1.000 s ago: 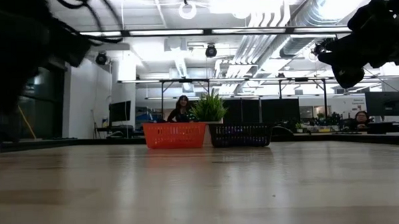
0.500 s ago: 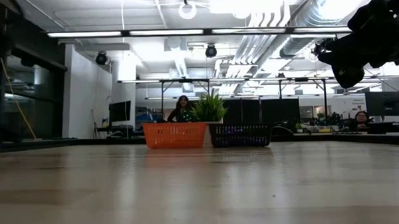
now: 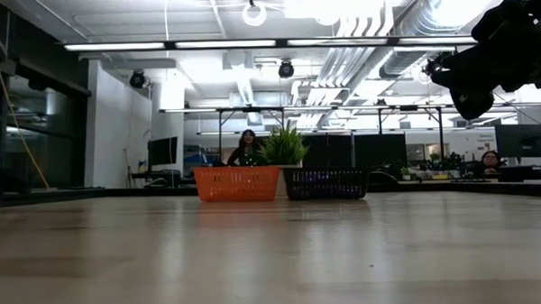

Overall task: Sort spring keychains into baskets
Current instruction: Put the orange spring keychain into the orange basket

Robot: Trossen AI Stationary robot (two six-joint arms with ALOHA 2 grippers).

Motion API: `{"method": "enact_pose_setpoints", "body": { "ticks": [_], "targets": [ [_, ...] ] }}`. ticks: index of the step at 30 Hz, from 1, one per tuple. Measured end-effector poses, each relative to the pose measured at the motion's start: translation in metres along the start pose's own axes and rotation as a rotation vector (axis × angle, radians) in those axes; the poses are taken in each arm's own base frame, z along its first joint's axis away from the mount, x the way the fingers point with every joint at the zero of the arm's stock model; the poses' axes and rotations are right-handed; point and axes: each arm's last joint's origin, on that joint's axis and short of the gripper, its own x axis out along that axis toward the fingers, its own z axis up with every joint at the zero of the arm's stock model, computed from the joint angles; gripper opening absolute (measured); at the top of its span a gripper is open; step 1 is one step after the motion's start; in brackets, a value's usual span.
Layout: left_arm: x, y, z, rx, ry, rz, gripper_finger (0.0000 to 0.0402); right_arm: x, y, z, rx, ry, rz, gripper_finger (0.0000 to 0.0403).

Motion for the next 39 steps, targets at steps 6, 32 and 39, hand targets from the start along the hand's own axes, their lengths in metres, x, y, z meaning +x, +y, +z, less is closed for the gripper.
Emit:
{"method": "enact_pose_setpoints", "body": {
  "ticks": [6, 32, 39],
  "targets": [
    [0.013, -0.010, 0.001, 0.029, 0.035, -0.025, 0.0149, 0.000, 0.000, 0.000, 0.000, 0.000, 0.000, 0.0124],
    [0.032, -0.017, 0.011, 0.076, -0.009, 0.016, 0.0037, 0.000, 0.000, 0.000, 0.000, -0.001, 0.001, 0.0124],
    [0.019, -0.023, 0.016, 0.111, -0.035, 0.037, 0.0027, 0.000, 0.000, 0.000, 0.000, -0.001, 0.000, 0.0124]
  ]
}}
